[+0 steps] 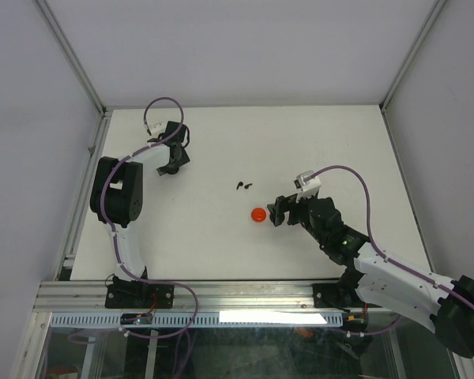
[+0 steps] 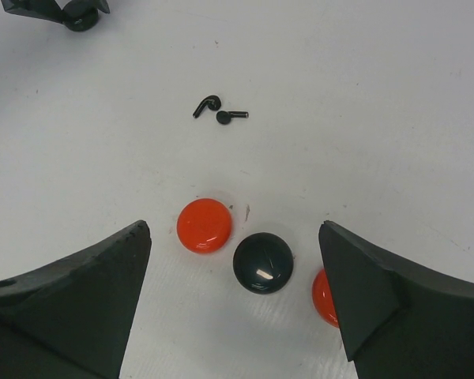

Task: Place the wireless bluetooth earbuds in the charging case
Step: Pick up the charging case at the center of the board.

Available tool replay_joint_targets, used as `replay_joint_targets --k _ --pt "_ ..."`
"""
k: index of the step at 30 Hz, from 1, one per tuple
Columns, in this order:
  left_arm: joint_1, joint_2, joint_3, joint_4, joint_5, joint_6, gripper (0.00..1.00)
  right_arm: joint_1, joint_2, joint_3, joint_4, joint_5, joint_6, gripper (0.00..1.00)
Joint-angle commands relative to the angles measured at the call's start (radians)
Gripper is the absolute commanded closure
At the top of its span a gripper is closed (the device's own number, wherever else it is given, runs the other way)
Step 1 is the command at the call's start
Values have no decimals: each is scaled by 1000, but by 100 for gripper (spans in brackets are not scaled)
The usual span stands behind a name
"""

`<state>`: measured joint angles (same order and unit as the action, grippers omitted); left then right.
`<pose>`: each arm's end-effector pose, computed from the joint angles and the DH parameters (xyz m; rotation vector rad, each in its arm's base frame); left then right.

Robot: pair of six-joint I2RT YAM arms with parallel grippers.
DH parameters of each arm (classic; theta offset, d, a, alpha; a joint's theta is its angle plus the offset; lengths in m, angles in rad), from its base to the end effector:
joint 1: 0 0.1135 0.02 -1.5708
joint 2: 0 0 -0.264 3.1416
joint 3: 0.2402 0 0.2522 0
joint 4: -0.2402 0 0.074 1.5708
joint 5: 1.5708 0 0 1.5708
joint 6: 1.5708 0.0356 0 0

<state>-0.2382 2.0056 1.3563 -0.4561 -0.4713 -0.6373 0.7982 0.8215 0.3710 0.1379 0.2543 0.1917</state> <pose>0.4023 -0.0810 0.1581 -0.6381 2.4341 0.2939 0.1391 0.1298 0.2208 -0.3963 1.8549 0.4404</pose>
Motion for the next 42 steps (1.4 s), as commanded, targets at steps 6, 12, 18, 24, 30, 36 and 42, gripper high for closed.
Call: replay_joint_targets --k 6,12,18,24,30,36,42 --pt "5 -5 21 -19 14 -4 50 0 -9 27 60 0 -3 10" --pt "4 -51 -14 -19 11 2 66 1 -15 27 58 -12 -3 10" --pt "-25 -132 -88 6 22 27 68 0 6 46 48 -37 0 10" --pt "-114 -266 -227 103 11 73 69 0 22 106 -13 -50 11 11" --pt "-241 -398 -361 223 -15 98 69 -1 51 208 -135 -71 2 11" --pt "-353 -540 -509 369 -7 119 70 -8 83 330 -270 -89 21 11" --pt "-475 -692 -657 552 -47 234 71 -25 143 437 -375 -165 61 12"
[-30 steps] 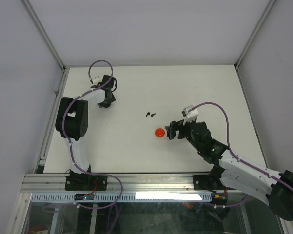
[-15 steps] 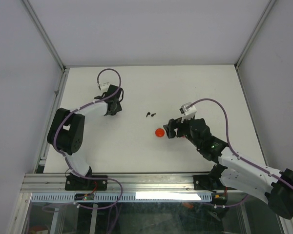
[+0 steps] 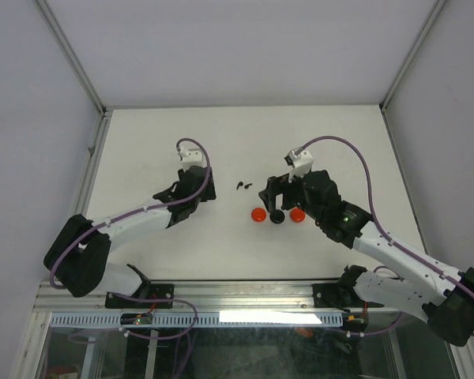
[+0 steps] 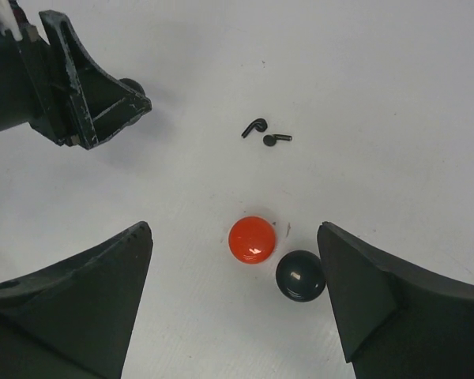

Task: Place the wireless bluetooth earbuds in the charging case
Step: Pick up the charging case at the center of the board.

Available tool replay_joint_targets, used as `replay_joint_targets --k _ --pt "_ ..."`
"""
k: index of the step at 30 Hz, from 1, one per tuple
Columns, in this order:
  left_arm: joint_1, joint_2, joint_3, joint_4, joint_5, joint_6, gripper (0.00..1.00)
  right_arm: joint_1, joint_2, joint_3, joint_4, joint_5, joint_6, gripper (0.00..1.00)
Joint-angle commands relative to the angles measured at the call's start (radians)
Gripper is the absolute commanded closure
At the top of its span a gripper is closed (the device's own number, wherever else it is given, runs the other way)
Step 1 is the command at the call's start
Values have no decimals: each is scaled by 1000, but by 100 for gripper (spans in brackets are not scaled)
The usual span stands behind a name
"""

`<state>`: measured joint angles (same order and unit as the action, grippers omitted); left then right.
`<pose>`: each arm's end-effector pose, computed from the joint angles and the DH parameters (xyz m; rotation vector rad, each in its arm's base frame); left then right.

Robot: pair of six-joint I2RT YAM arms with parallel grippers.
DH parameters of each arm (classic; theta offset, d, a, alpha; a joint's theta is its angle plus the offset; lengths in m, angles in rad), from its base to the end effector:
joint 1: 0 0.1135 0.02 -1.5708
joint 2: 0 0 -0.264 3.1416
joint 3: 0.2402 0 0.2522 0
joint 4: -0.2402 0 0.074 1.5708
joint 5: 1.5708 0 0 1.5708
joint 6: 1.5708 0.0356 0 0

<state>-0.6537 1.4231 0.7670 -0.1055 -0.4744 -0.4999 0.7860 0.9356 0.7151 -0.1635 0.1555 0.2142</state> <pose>0.2388 -0.1624 0.1998 -0.0586 2.2319 -0.0686 0.1571 0.1494 0.2901 -0.4589 1.9305 0.5054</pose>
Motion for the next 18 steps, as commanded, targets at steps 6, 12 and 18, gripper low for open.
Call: replay_joint_targets --k 6,12,18 --pt "-161 -238 -216 426 -36 241 73 -16 101 174 -103 -192 105 13" --pt "-238 -310 -307 602 -6 369 74 -16 158 239 -123 -283 144 14" --pt "-304 -325 -353 744 33 509 73 -16 218 304 -132 -375 167 17"
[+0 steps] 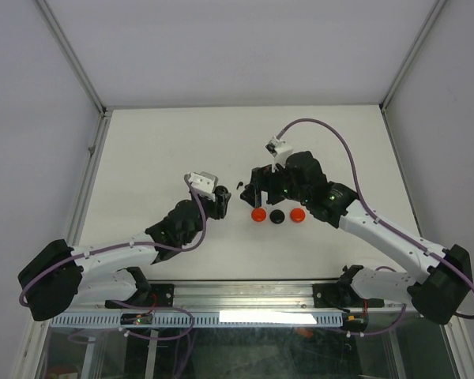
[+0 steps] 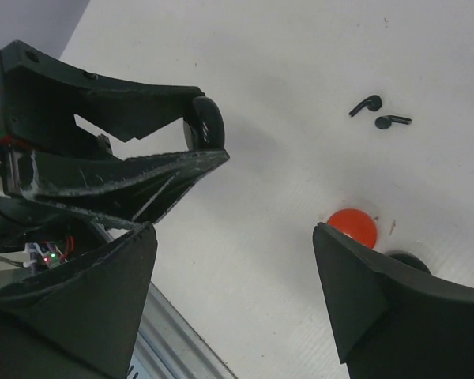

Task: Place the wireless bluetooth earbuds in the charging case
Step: Pick up the charging case at the center of the board.

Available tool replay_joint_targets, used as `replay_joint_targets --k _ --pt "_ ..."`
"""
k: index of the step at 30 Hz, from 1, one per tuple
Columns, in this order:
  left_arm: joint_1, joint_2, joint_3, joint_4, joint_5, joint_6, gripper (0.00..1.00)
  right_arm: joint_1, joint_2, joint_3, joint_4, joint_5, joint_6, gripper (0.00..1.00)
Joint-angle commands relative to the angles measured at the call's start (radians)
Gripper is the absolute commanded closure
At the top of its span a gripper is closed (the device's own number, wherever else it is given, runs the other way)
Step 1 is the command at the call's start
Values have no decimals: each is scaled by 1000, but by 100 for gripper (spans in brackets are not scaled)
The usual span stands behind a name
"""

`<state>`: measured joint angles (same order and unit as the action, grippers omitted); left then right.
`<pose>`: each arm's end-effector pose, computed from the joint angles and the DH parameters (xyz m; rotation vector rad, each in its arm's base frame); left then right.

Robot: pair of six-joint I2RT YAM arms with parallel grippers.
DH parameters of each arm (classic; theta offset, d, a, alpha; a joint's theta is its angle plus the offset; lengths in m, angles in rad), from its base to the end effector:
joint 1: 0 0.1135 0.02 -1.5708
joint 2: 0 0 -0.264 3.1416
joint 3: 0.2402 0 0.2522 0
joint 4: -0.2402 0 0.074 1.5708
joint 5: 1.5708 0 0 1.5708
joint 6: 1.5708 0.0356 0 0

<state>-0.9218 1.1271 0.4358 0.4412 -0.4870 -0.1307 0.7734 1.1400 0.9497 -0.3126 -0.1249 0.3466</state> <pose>0.1558 -0.1778 0.2159 0.3667 1.7643 -0.3102 0.1811 0.1830 0.3133 -0.5383 2.1053 0.7970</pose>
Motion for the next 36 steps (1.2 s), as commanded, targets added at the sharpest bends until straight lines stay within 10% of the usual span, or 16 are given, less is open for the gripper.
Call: replay_joint_targets --k 1,22,36 --pt "-49 -30 -34 227 52 160 72 -3 22 77 18 -104 36 18" --pt "-117 -53 -107 427 261 352 64 -3 146 107 67 -248 45 48" --pt "-117 -70 -107 400 281 341 48 -3 135 64 136 -306 38 88"
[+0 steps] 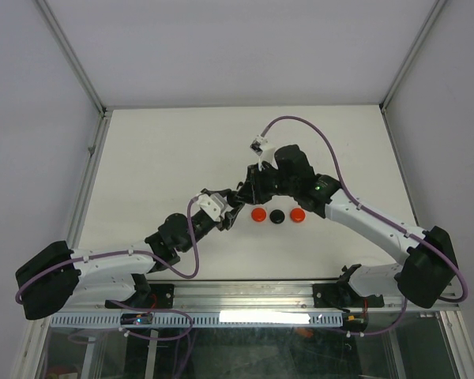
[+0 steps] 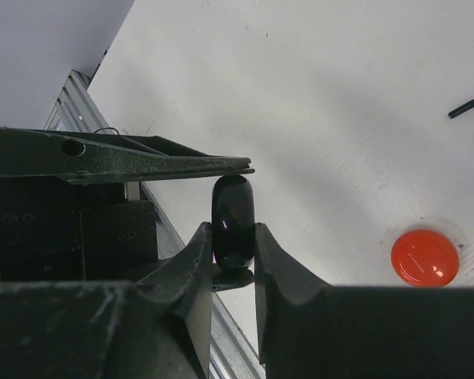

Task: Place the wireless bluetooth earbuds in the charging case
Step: Pick up the charging case at the center of the board.

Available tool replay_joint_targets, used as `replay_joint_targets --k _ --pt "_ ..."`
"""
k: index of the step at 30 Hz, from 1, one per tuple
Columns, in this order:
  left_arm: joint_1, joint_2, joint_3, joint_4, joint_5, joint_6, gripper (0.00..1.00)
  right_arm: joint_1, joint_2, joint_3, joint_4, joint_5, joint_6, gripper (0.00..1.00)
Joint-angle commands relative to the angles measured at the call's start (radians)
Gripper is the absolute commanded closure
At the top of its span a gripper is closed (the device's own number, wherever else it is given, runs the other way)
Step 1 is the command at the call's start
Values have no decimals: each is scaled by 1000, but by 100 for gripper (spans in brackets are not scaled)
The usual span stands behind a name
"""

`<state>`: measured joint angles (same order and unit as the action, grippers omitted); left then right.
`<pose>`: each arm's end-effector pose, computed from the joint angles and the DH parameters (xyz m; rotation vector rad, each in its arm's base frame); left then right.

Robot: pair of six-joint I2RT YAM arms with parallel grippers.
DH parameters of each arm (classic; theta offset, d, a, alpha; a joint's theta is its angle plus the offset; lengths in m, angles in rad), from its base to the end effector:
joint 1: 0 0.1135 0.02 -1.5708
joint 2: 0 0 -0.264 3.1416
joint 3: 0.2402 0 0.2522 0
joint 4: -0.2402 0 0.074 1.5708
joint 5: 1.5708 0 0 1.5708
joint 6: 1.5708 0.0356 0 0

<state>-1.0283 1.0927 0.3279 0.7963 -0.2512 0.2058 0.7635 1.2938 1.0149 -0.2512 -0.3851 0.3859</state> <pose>0.1239 -0.1883 0.2250 0.7299 1.3767 -0.4586 0.2018 0.2117 0.3036 -0.6659 2.1523 1.0638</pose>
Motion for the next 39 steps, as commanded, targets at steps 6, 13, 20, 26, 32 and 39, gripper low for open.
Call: replay_joint_targets --k 6,13,20,26,32,39 --pt "-9 -80 -3 -34 38 -60 23 6 -56 -4 67 -48 -57 97" --pt "30 -163 -39 -108 119 -167 24 -2 -97 -12 59 -70 -159 100" --pt "135 -220 -106 -62 372 -318 24 -9 -122 -1 19 -153 -280 100" --pt "258 -205 -152 92 603 -466 29 -9 -156 1 -30 -235 -380 100" --pt "307 -157 -154 222 758 -552 32 -9 -138 26 -82 -300 -434 100" --pt "323 -91 -145 308 846 -575 37 -9 -105 38 -77 -398 -450 100"
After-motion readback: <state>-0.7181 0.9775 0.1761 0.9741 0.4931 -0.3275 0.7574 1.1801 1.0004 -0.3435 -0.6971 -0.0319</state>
